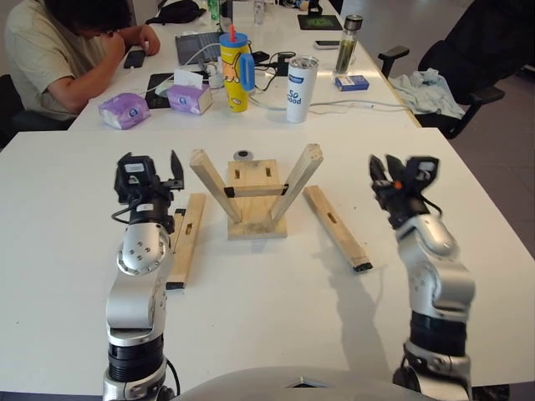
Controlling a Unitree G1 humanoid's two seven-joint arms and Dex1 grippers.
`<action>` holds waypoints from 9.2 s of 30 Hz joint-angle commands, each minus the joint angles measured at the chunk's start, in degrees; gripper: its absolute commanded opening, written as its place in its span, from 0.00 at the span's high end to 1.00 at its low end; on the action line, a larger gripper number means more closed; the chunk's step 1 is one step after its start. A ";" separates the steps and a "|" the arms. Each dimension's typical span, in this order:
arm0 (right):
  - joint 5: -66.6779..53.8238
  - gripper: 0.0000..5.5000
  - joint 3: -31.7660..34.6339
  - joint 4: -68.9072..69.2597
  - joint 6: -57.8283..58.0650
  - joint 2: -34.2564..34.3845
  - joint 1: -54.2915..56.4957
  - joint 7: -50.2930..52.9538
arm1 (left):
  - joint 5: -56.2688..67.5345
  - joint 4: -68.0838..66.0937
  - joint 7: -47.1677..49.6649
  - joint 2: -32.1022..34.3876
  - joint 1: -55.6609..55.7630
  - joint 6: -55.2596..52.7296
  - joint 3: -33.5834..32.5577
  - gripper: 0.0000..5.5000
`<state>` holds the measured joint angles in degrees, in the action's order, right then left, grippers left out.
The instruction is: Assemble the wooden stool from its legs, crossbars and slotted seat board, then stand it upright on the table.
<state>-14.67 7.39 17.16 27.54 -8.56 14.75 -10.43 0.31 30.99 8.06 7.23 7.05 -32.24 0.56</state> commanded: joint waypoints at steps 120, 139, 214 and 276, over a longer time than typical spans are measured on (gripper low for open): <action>-5.40 0.71 -12.76 6.13 14.95 -0.19 -6.20 -13.70 | 12.45 -25.25 -42.83 31.22 -5.41 -16.86 -9.20 0.28; -4.28 0.71 -12.94 4.56 13.06 -0.29 -5.01 -11.14 | 11.05 -32.97 -42.29 29.43 -7.77 -9.94 -5.03 0.69; -37.99 0.92 9.35 -8.05 9.92 -9.86 -3.73 -0.92 | 25.37 -1.80 -33.69 9.90 -7.22 6.01 -0.50 0.54; 0.27 0.68 -8.22 -21.01 0.25 -7.86 -4.14 -4.09 | 22.84 -6.96 -33.35 9.35 -4.77 9.52 1.24 0.54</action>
<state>-16.54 2.33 3.28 22.15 -17.23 19.12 -14.38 23.46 24.49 -25.01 16.15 1.55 -22.67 1.99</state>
